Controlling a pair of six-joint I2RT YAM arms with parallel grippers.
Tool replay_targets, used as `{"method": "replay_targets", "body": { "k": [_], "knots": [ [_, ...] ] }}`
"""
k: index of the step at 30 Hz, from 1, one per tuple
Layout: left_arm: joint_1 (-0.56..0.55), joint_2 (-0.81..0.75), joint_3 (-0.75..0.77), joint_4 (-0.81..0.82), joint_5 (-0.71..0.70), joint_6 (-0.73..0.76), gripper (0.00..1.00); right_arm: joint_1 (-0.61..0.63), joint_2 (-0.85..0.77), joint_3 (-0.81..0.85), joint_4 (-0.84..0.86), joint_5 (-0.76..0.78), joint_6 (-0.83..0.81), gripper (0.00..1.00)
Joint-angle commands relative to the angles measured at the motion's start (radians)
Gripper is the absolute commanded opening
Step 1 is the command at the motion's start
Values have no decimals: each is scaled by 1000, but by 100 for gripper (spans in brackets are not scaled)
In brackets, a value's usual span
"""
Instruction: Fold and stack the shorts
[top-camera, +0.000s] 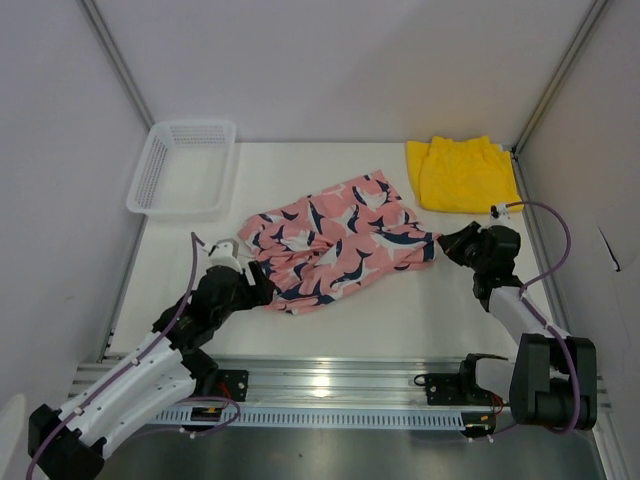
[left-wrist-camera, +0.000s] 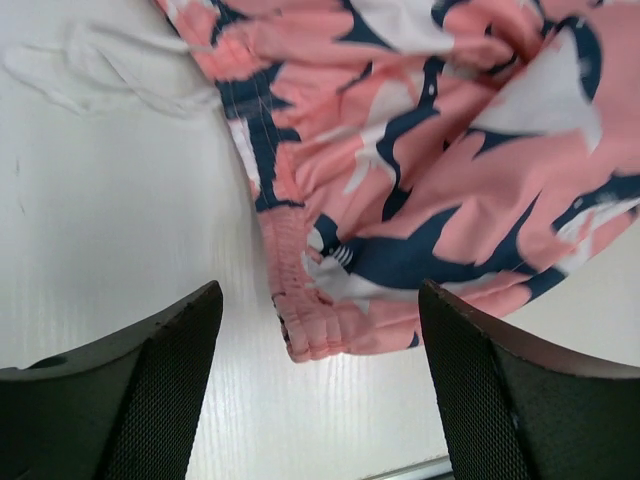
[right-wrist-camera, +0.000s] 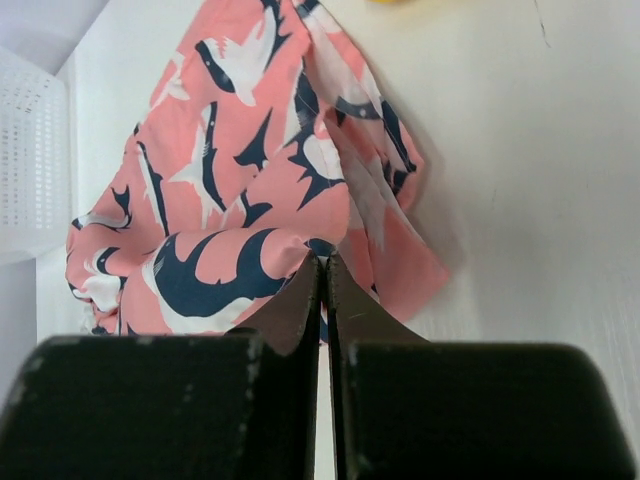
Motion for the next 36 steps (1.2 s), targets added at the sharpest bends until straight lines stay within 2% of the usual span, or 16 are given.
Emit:
{"method": "replay_targets", "body": {
  "k": [1,5,9,17,21,36],
  "knots": [
    [7,-41,56,-3,-78,-48,83,-16,-29,-18,-2,38,9,0],
    [22,-53,74,-13,-63,-62,87,-21,-18,-21,12,28,10,0],
    [38,-19,65,25,67,-50,86,-22,-9,-21,13,28,10,0],
    [73,113,33,60,204,-45,80,-24,8,-13,10,23,10,0],
    [125,111,-19,77,272,-65,77,-24,11,-13,10,25,9,0],
    [127,105,-122,141,365,-298,75,-24,19,-10,10,17,15,0]
  ]
}}
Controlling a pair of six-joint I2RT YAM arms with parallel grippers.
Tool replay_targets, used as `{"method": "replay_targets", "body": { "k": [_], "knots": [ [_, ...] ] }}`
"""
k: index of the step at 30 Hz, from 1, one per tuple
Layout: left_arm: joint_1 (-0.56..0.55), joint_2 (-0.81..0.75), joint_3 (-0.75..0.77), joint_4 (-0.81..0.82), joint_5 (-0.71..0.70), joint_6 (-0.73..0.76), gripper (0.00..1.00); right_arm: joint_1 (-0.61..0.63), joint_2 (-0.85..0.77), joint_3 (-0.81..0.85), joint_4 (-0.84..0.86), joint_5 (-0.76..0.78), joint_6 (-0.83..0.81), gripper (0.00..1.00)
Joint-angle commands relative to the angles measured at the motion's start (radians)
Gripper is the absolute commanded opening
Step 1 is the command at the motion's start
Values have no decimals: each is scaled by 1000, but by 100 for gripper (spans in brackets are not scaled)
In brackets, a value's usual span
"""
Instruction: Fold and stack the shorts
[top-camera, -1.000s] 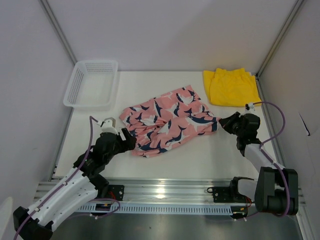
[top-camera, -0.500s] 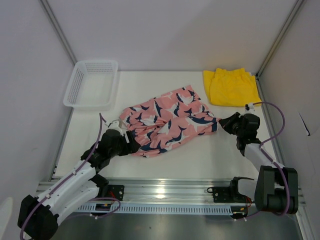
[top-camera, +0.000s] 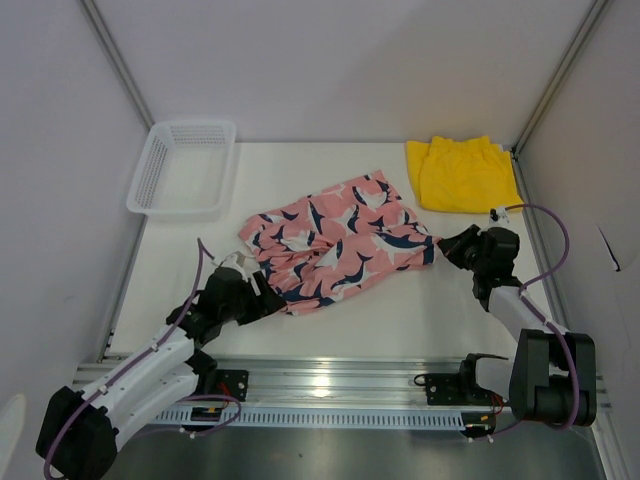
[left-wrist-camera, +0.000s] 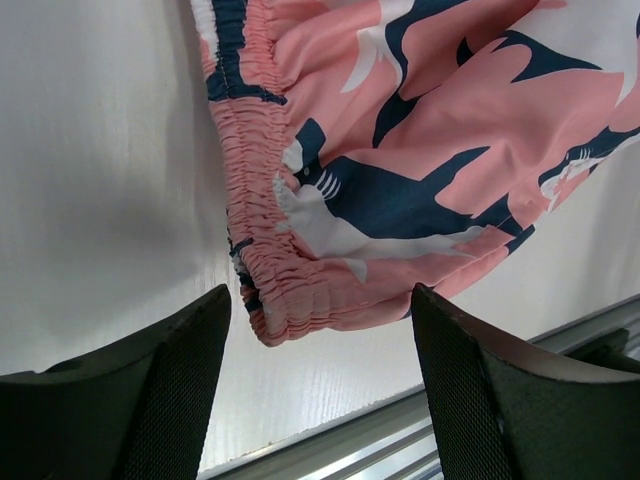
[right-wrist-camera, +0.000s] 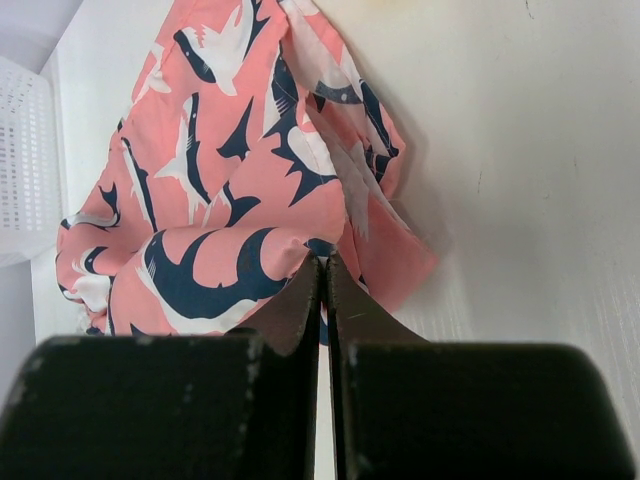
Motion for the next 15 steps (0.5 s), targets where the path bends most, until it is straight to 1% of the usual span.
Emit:
{"method": "replay_targets", "body": {
  "k": [1,5,8,10,12,15],
  "knots": [
    [9,-24,-21,53,29,-108,75,-5,1,10,27,7,1,0],
    [9,-47,-40,54,-16,-175,69,-5,0,10,28,5,4,0],
    [12,-74,-66,59,-54,-244,67,-5,0,8,31,-1,4,0],
    [12,-116,-92,88,-53,-292,68,-5,1,8,31,-3,4,0],
    [12,-145,-104,96,-54,-339,71,-5,3,8,33,-3,6,0],
    [12,-180,-113,70,-63,-394,74,-5,3,8,36,-7,6,0]
  ]
}}
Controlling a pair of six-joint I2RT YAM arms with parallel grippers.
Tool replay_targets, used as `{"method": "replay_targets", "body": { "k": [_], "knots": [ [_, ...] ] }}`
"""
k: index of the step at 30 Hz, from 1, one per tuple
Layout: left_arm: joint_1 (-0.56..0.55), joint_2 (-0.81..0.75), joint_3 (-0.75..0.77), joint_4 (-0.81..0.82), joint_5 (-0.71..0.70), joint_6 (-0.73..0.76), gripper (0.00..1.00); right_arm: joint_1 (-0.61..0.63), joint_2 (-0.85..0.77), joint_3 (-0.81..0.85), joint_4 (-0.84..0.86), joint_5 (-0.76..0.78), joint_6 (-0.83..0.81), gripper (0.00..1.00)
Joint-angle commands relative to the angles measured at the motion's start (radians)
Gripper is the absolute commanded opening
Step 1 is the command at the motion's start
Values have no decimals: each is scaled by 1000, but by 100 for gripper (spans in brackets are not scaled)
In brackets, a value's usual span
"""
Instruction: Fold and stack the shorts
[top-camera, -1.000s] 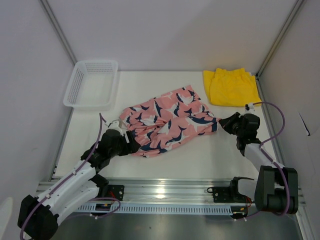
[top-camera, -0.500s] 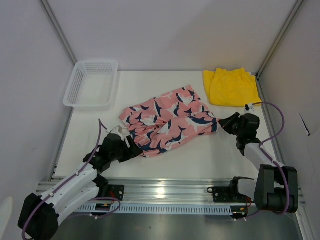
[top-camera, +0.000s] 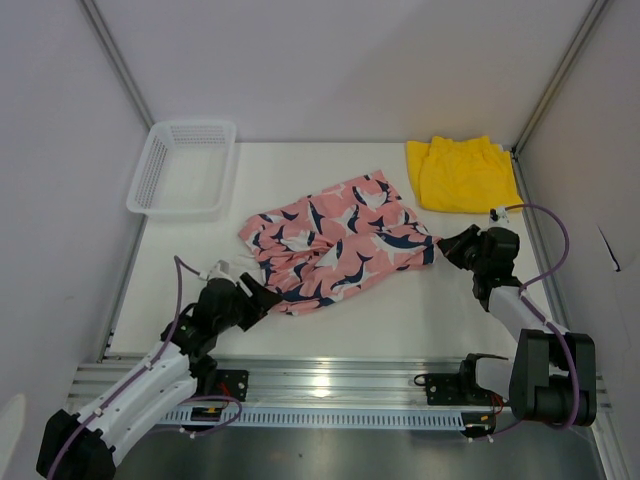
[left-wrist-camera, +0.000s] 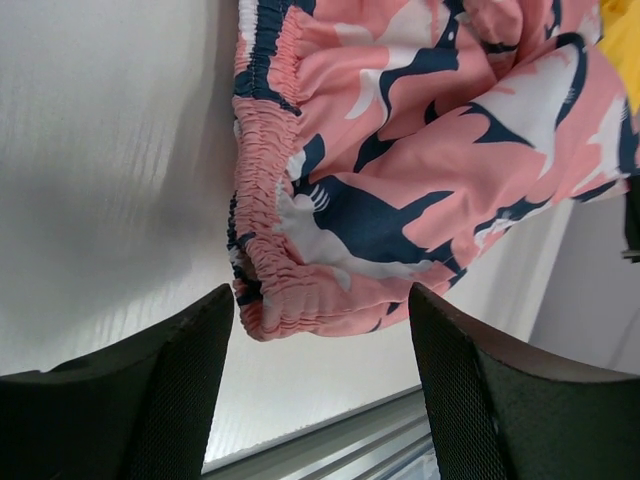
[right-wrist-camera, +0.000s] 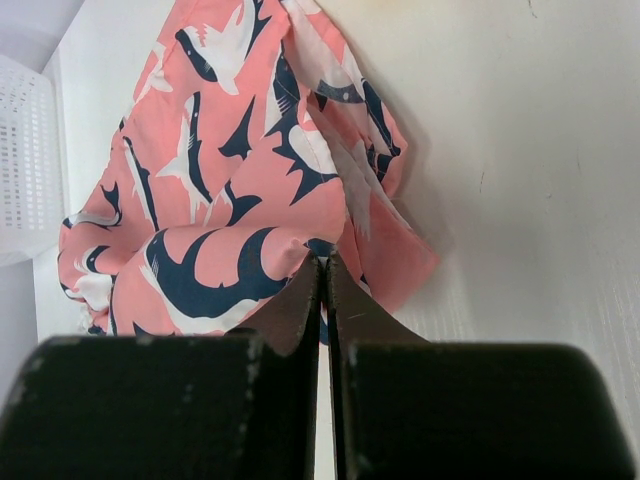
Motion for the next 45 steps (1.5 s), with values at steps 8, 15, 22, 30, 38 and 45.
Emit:
{"method": "replay_targets", "body": {
  "k": [8,15,22,30,38,45],
  "knots": [
    [8,38,73,-212,-99,-318,71,-5,5,7,38,-4,6,0],
    [8,38,57,-206,-106,-396,64,-5,6,7,45,-11,9,0],
    [9,41,79,-195,-118,-419,61,-5,12,5,51,-17,12,0],
    [9,116,85,-123,-86,-433,55,-5,17,5,54,-20,14,0],
    [9,150,80,-70,-85,-455,35,-3,17,4,55,-24,14,0],
    [15,126,147,-97,-157,-421,0,3,0,2,49,-32,9,0]
  ]
}}
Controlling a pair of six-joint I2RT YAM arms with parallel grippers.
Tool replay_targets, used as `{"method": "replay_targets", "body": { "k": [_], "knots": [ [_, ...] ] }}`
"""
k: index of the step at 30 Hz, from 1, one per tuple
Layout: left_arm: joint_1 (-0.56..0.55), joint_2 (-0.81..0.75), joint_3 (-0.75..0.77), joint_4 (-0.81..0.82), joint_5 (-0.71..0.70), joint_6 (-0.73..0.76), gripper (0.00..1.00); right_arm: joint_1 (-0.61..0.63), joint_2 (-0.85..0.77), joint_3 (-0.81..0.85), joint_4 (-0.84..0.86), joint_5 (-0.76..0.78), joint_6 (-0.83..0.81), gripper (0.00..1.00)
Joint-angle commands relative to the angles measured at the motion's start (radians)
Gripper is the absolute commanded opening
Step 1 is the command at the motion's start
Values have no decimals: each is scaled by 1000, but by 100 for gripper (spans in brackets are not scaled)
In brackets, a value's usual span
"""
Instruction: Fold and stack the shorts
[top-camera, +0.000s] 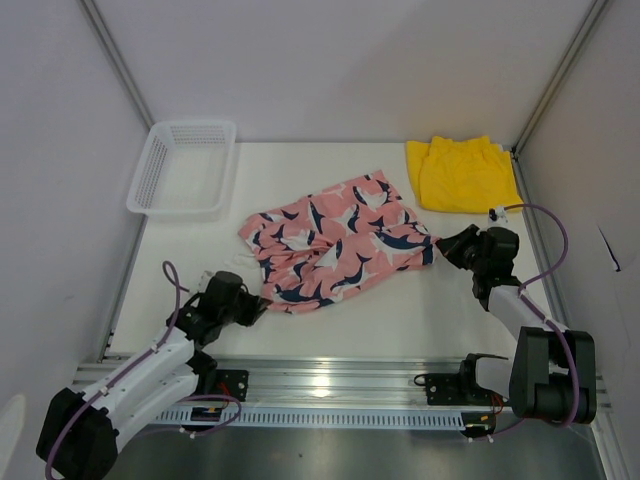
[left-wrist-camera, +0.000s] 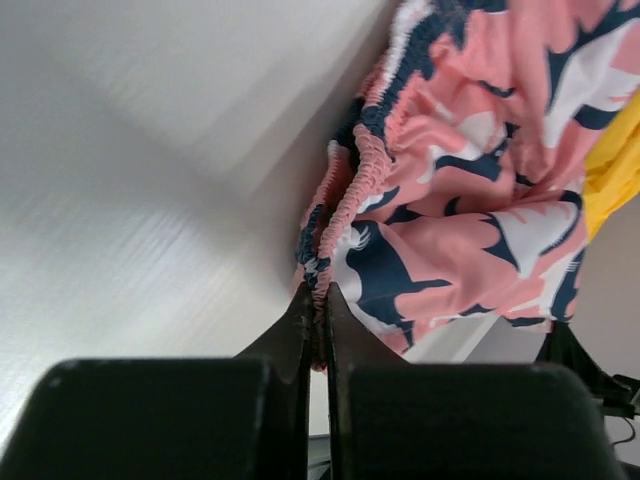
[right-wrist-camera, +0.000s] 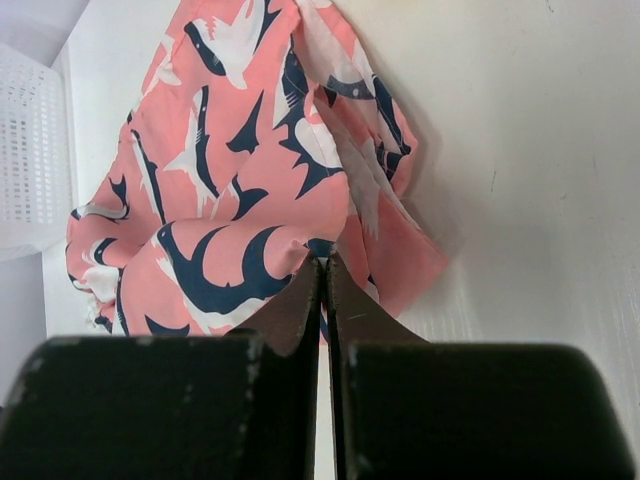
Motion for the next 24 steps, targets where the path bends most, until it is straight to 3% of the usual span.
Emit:
{"method": "replay_targets", "body": {
  "k": [1,5,9,17,24],
  "knots": [
    [17,-15,97,-5,-55,32,0,4,-17,2,35,-15,1,0],
    [103,-15,230,-63,-54,163,0,4,-35,22,13,-54,-3,0],
    [241,43,413,-158,-45,318,0,6,-40,63,-55,-193,-12,0],
    [450,245,726,-231,188,534,0,17,-161,64,-107,-471,-60,0],
    [468,302,924,-320,274,582,0,18,-326,117,-54,-623,-22,0]
  ]
}}
